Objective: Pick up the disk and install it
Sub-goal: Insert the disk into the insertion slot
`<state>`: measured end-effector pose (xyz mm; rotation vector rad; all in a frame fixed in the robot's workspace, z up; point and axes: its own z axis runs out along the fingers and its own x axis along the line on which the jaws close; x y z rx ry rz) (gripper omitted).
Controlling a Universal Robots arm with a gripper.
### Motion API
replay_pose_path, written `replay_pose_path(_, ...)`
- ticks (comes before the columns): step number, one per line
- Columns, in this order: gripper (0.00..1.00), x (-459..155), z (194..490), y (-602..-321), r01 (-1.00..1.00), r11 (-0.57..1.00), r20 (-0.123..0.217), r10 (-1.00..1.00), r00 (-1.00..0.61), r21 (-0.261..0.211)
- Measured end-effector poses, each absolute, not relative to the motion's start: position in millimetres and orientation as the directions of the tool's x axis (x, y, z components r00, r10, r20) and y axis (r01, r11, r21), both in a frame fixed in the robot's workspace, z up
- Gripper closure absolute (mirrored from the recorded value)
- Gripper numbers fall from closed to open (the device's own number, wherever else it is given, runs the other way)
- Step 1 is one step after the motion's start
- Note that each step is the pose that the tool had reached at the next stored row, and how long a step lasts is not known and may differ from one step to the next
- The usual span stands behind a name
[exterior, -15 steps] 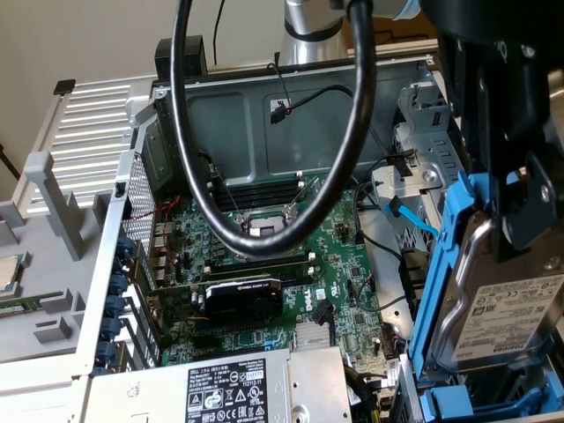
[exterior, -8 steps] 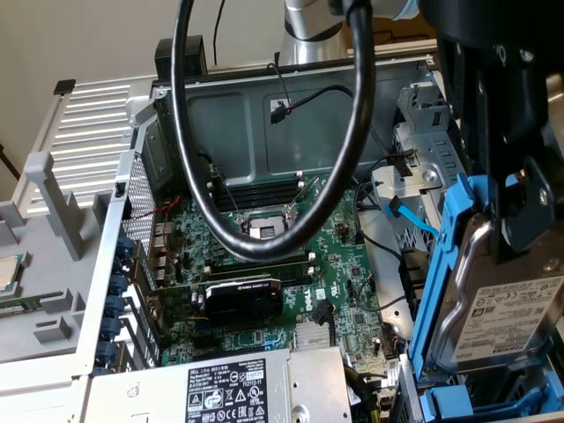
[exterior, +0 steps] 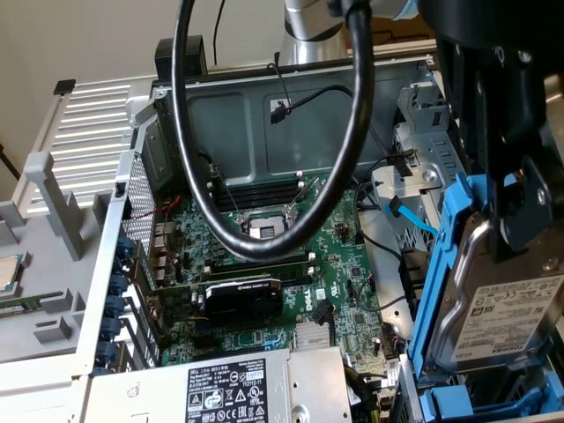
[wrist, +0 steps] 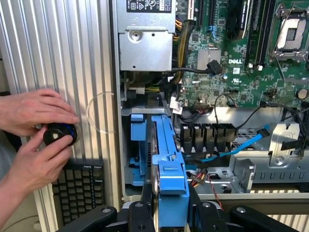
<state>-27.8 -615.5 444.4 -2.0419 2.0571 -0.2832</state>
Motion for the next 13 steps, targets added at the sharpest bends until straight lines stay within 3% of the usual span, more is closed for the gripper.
replay_pose_path(13,0.63,-27.8,441.9,-615.5,-0.955,0.012,-0.028,-1.0,-0.003,-0.295)
